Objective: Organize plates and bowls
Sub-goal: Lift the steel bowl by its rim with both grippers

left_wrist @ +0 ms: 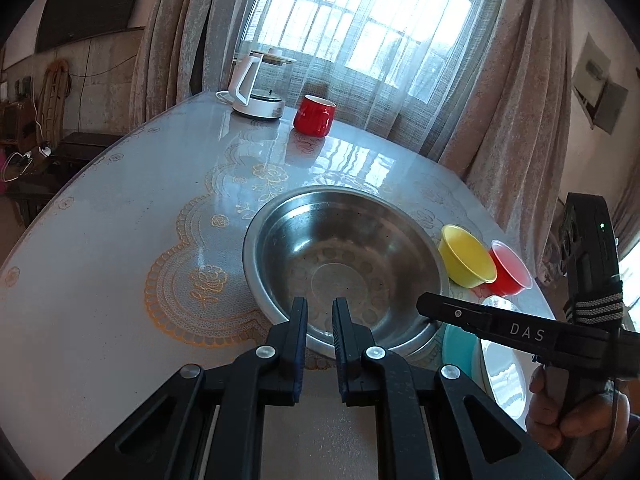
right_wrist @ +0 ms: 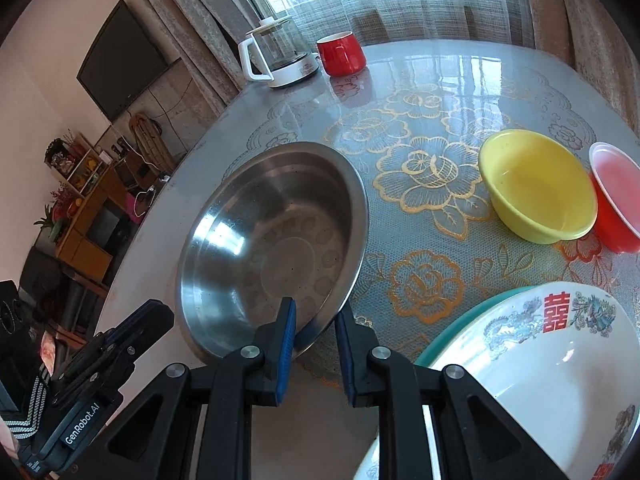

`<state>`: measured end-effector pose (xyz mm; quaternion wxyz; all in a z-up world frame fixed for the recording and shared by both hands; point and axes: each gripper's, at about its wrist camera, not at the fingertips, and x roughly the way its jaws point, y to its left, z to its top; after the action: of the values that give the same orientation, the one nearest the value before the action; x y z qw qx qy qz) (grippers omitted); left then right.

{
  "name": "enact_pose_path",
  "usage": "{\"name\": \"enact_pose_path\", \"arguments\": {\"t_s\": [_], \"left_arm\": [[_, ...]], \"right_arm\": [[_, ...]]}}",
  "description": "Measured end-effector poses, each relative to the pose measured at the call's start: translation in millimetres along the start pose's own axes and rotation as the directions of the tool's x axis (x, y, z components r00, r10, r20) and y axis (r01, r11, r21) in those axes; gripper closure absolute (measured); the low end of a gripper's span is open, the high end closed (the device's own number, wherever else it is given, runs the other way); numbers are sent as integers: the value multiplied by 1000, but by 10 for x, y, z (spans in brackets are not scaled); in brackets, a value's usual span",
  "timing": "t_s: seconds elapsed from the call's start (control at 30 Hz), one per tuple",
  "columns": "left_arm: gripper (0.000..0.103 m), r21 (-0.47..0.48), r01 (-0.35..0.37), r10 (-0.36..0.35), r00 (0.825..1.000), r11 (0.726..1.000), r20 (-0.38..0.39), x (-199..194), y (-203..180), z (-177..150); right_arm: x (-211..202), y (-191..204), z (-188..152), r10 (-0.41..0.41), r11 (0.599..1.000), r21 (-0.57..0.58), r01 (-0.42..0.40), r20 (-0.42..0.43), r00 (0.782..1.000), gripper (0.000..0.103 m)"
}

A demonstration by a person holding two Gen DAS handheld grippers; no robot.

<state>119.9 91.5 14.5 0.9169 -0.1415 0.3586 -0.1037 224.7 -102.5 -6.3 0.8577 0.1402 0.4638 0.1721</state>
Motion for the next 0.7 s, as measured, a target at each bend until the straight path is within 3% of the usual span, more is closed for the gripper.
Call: {"name": "enact_pose_path", "arguments": {"t_s": [0.07,0.17,0.3,0.47,0.5,0.6,0.7], "left_arm": [[90,-16,-21,21,1000,1000,3,-18,68,24],[67,-97,-36,34,999,995,-20,14,260,47],[63,-134,-40,34,998,990,-48,137,391,102],[63,-167,-24,10,997,986,-83,347,409,146],[65,-166,-23,10,997,986,-81,378,393,155],[84,-131,-22,12,997,991,-80,455,313,170],[86,-124,-26,16,997,992,-74,474,304,166]], "right_arm": [[12,-15,1,-1,1000,4,1,-3,1000,83],[-1,-16,-30,-1,1000,7,1,-2,1000,83],[20,-67,-34,6,1000,29,-6,-9,1000,83],[36,-101,-30,7,999,41,-6,-14,1000,83],[34,-93,-38,3,999,38,-2,-14,1000,82],[46,-81,-26,-6,999,33,7,-17,1000,82],[43,-101,-33,-2,999,37,3,-18,1000,81]]}}
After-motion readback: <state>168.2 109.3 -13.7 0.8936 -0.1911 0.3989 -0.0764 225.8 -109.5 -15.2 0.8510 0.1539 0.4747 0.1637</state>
